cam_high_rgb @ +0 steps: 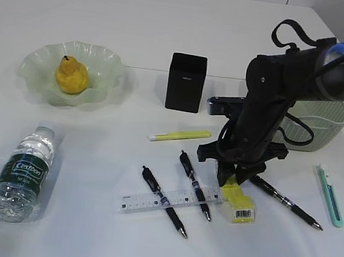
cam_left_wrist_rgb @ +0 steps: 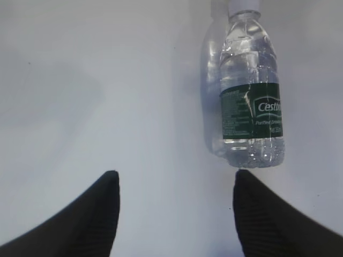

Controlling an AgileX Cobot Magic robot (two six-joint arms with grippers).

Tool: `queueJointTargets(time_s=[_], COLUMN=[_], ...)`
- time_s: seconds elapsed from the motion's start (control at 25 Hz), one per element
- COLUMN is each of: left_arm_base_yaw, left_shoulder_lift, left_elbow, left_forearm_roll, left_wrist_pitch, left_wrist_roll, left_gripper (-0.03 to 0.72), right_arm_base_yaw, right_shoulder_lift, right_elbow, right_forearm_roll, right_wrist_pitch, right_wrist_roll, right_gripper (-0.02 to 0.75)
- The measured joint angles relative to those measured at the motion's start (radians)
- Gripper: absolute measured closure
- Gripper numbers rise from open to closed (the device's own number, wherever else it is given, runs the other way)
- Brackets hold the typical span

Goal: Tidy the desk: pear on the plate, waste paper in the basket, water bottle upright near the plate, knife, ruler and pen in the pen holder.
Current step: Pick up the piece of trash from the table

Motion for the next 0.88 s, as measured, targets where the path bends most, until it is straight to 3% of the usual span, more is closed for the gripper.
queueJointTargets(time_s=[0.16, 0.64, 0.88], left_arm_base_yaw=[0.000, 0.000, 0.000], left_shoulder_lift=[0.000, 0.000, 0.000], left_elbow=[0.000, 0.000, 0.000], left_forearm_roll=[0.000, 0.000, 0.000], left_wrist_pitch=[-0.004, -0.013, -0.013], left_wrist_roll=[0.000, 0.000, 0.000], left_gripper=[0.221, 0.222, 0.222], right_arm_base_yaw=[0.000, 0.000, 0.000], right_shoulder_lift=[0.000, 0.000, 0.000], right_elbow=[0.000, 0.000, 0.000], right_forearm_roll=[0.000, 0.000, 0.000], right_wrist_pitch=[0.000, 0.002, 0.009], right_wrist_roll=[0.000, 0.002, 0.002], right_gripper=[0.512, 0.526, 0.689])
